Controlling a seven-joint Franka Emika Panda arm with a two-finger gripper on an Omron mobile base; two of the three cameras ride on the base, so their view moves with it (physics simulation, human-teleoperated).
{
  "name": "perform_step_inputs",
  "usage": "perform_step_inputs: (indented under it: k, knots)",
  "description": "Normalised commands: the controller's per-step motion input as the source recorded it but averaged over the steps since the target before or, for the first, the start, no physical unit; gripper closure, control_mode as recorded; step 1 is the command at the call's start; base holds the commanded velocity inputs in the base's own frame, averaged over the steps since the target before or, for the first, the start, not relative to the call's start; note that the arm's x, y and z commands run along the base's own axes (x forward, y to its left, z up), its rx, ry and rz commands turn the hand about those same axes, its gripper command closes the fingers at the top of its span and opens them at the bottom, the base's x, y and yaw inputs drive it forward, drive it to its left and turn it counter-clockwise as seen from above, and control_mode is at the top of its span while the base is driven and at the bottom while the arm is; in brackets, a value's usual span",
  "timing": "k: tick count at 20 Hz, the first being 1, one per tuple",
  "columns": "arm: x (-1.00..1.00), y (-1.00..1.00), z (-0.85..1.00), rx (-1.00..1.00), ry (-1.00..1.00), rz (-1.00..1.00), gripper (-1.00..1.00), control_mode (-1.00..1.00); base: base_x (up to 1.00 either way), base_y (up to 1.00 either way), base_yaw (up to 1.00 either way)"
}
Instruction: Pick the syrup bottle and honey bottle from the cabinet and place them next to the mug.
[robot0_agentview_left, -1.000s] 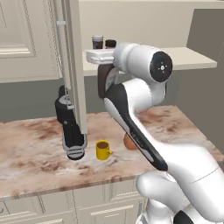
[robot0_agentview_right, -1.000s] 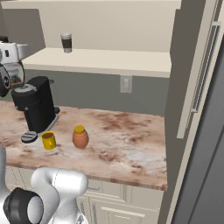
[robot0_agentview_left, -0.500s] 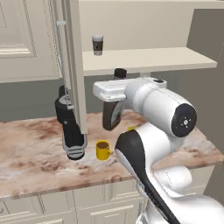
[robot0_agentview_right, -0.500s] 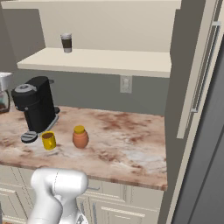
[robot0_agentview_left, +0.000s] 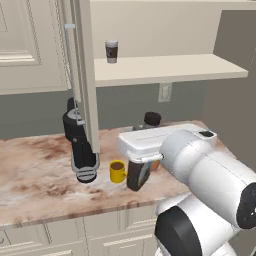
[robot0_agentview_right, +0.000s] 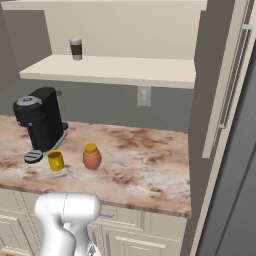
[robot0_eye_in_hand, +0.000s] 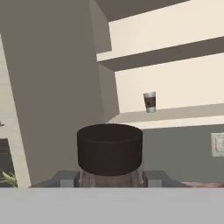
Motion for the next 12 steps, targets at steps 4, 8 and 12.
perform_step_inputs:
  k: [4,8,12]
  knots:
    - [-0.59,-0.27,-0.46,0.02,-0.03,0.00,1.00,-1.00,0.00,0.00,0.00]
    - [0.07,-0.04,-0.08,0.00,-0.02,0.00,1.00,-1.00,0.00,0.00,0.00]
    - [0.45,-0.26,-0.59,0.02,-0.13,0.06,1.00,-1.00,0.00,0.00,0.00]
